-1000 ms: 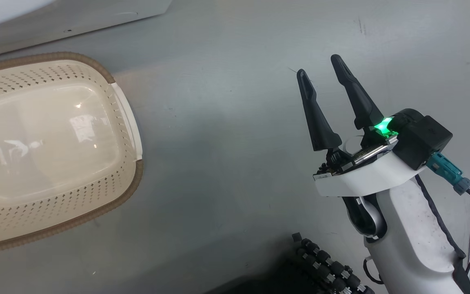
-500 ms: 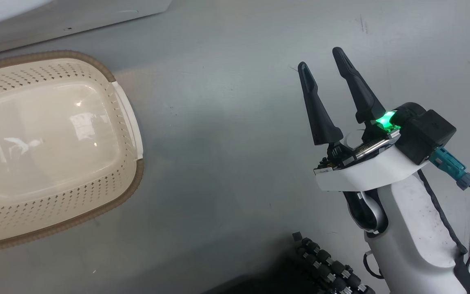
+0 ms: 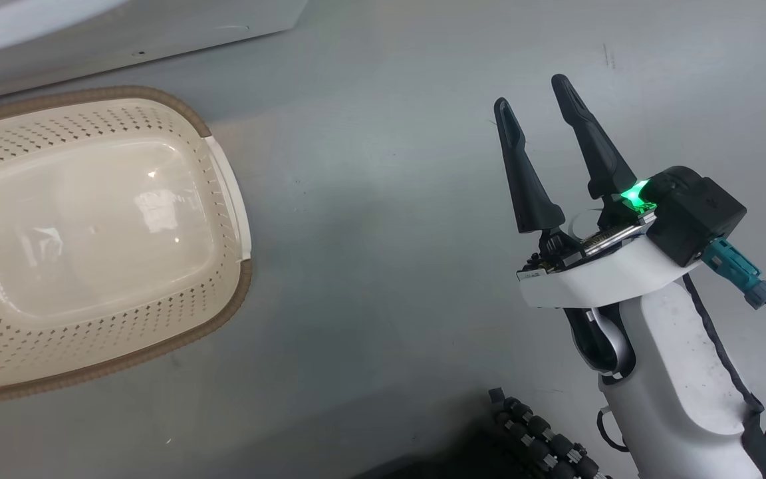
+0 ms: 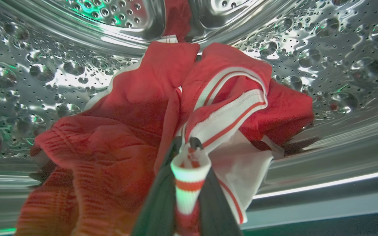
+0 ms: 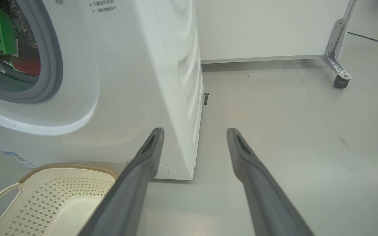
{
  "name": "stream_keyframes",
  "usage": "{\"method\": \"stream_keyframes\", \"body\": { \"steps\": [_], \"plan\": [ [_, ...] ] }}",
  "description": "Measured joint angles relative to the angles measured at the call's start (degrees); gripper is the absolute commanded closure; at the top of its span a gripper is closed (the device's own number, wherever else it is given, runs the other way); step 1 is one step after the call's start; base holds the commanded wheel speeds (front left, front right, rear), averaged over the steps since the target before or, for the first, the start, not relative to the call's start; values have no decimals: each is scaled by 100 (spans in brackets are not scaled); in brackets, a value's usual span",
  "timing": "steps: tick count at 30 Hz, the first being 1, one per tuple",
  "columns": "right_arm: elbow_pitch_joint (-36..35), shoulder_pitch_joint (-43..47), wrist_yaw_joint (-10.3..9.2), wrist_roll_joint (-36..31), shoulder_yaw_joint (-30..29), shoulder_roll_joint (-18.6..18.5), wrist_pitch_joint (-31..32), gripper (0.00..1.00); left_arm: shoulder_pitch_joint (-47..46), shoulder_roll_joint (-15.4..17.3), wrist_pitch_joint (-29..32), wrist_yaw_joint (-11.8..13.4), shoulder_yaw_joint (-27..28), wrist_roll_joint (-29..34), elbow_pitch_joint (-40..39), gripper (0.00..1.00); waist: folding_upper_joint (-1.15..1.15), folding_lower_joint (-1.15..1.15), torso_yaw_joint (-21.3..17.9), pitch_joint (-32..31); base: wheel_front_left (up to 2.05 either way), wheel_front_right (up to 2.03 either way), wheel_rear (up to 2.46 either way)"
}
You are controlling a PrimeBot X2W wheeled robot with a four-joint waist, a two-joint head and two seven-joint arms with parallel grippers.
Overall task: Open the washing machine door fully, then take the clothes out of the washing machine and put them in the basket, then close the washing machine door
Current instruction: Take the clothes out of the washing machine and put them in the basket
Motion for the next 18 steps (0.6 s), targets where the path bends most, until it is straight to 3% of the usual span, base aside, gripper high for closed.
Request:
{"method": "stream_keyframes", "body": {
  "steps": [18],
  "plan": [
    [192, 53, 8, -365, -138, -5, 0, 0, 883, -475, -1780, 25, -86, 101, -392, 100, 0, 0, 337, -527, 0, 0, 0]
  ]
}}
